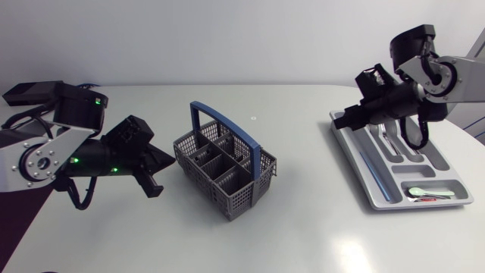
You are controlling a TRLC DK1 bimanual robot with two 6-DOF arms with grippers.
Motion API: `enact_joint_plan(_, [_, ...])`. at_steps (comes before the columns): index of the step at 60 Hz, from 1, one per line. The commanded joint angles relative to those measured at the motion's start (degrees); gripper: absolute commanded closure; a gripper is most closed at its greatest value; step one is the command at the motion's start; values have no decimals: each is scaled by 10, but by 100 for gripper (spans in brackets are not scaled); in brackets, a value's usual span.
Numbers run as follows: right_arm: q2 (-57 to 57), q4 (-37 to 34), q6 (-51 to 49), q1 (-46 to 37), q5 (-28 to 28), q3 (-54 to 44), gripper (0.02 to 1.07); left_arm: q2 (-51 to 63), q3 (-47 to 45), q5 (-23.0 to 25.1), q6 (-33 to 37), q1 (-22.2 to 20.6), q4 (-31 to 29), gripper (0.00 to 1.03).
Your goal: Sort the cutlery from the basket into the organizer compartments.
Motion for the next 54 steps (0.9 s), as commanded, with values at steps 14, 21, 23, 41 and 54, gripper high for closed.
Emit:
enact_joint_plan(14, [15,38,76,101,-27,-49,102,110,10,-2,16,33,61,100])
enact_joint_plan(21, [39,61,101,128,-48,-59,102,147,18,-3,16,40,90,100])
enact_joint_plan(23, [48,62,108,137,-55,-59,102,157,24,-4,14,42,100,100])
enact_joint_plan(41, [90,72,144,193,-91,-62,102,221,69,-9,-10,45,153,100])
enact_joint_plan(54, [55,59,164,213,-130,-83,102,273,114,-12,-28,50,179,100])
